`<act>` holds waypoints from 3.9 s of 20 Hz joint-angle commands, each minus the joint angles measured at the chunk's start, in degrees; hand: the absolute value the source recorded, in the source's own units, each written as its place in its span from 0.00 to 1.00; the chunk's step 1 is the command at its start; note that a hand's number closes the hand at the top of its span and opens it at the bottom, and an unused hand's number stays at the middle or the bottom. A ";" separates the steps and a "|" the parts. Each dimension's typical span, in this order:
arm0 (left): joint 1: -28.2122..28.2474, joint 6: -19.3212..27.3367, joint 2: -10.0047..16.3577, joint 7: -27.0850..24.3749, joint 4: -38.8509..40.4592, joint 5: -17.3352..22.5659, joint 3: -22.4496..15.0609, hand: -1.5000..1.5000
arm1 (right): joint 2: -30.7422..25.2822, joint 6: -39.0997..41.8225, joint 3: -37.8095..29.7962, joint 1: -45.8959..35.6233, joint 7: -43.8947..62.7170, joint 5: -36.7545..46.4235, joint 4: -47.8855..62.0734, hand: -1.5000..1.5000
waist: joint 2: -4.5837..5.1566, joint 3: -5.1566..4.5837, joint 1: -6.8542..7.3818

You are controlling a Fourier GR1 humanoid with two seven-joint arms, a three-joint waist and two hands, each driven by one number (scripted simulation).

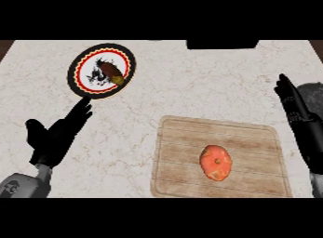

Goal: Pick the squash from the cutting board and place it in the pan

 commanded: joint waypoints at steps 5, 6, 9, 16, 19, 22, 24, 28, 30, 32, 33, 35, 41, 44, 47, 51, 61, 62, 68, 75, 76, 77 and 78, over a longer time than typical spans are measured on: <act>-6.71 7.86 0.83 -4.59 -1.57 -5.20 5.85 0.50 | 1.55 23.18 10.07 -3.77 -4.17 -9.97 5.08 1.00 | 1.13 -0.99 4.63; -8.15 9.16 0.91 -5.06 -1.77 -5.33 7.28 0.50 | 2.01 27.08 12.33 -3.53 -4.66 -11.84 4.22 1.00 | 1.12 -0.97 4.76; -3.47 10.73 -1.57 -7.38 0.46 -5.24 8.00 0.50 | -0.62 20.40 5.16 2.58 -23.96 -0.59 10.73 0.00 | 0.16 -1.18 0.06; -3.40 9.58 0.49 -3.76 -3.69 -4.67 9.84 0.50 | -11.50 19.86 -6.61 7.35 -31.81 1.15 8.06 0.00 | -0.19 -1.30 -0.12; -5.61 10.96 -2.27 -6.23 0.98 -6.89 8.89 0.50 | -20.26 27.61 -9.35 5.52 -27.99 -0.22 5.06 0.00 | -0.02 -1.39 -0.64; -5.14 11.12 -2.14 -4.89 -1.09 -6.89 8.68 0.50 | -26.58 29.66 -10.38 3.19 -21.47 2.11 1.03 0.00 | -0.19 -1.44 -0.27; -3.69 12.08 -2.44 -4.31 -2.17 -7.31 8.59 0.50 | -30.62 31.73 -11.32 4.37 -17.42 2.34 -3.26 0.00 | -0.37 -1.47 -0.62; -2.67 10.91 -2.25 -4.42 -2.74 -7.90 9.59 0.50 | -30.20 34.31 -13.61 0.68 -3.77 -3.39 -11.36 0.00 | -0.15 -1.40 0.06; -6.70 10.92 -3.89 -4.41 0.50 -9.18 9.37 0.50 | -28.47 35.41 -12.49 -6.15 -1.51 -1.99 -8.73 0.00 | 0.11 -1.37 0.58; -5.00 10.46 -4.31 -3.51 -2.35 -8.33 9.95 0.50 | -26.21 33.70 -10.49 -6.44 0.97 2.47 -11.53 0.00 | 0.04 -1.35 0.62; -8.62 9.18 -3.84 -3.72 2.04 -8.19 10.93 0.50 | -26.42 33.59 -10.38 -8.50 4.86 1.20 -14.51 0.00 | 0.09 -1.38 0.32; -3.47 10.02 -5.91 -7.02 -0.36 -9.79 9.32 0.50 | -22.08 32.04 -6.00 -12.34 10.53 2.89 -15.33 0.00 | 0.11 -1.38 1.10; -7.12 9.44 -5.76 -3.63 0.44 -11.21 11.02 0.50 | -16.05 38.58 -2.15 -15.36 15.96 0.32 -16.38 0.00 | 0.09 -1.35 0.78; -5.78 8.96 -6.72 -5.25 1.36 -12.54 10.80 0.50 | -13.10 38.53 -1.12 -15.67 21.46 -0.62 -22.43 0.00 | 0.03 -1.36 0.47; -3.07 8.48 -6.82 -3.19 -3.50 -11.63 12.18 0.50 | -12.21 40.20 -0.90 -9.52 21.06 5.94 -25.26 0.00 | -0.07 -1.32 0.28; -6.01 8.68 -8.78 -5.51 1.00 -14.21 12.22 0.50 | -10.27 43.33 -2.33 -10.93 24.33 6.29 -21.10 0.00 | 0.07 -1.33 0.21; -5.27 6.30 -8.49 -0.03 -3.83 -14.42 15.02 0.50 | -1.12 45.41 1.46 -9.10 27.43 19.63 -17.82 0.00 | 0.02 -1.31 0.26; -2.99 5.16 -8.24 -3.74 -2.72 -15.36 14.90 0.50 | -1.86 47.02 1.33 -9.32 26.58 20.40 -17.16 0.00 | 0.04 -1.32 0.31; -6.27 5.96 -9.97 -1.42 -2.15 -16.80 15.50 0.50 | 3.64 48.83 4.92 -10.38 19.67 26.78 -8.76 0.00 | 0.10 -1.30 0.41; -6.07 4.70 -11.15 -1.55 -2.45 -17.77 16.59 0.50 | 5.99 51.01 6.78 -6.28 18.38 33.87 -11.38 0.00 | 0.03 -1.31 0.13; -8.49 4.48 -11.49 -1.79 0.66 -17.86 17.26 0.50 | 8.53 51.99 6.54 -10.37 20.17 34.02 -8.60 0.00 | 0.08 -1.32 0.21; -4.76 1.95 -9.49 -0.14 -4.62 -16.34 18.43 0.50 | 8.05 54.03 5.56 -8.22 21.46 33.53 -11.97 0.00 | 0.00 -1.31 0.28; -4.09 2.79 -10.89 -3.85 -0.75 -17.62 18.57 0.50 | 6.32 55.78 2.99 -9.17 18.71 33.49 -9.91 0.00 | 0.05 -1.32 0.25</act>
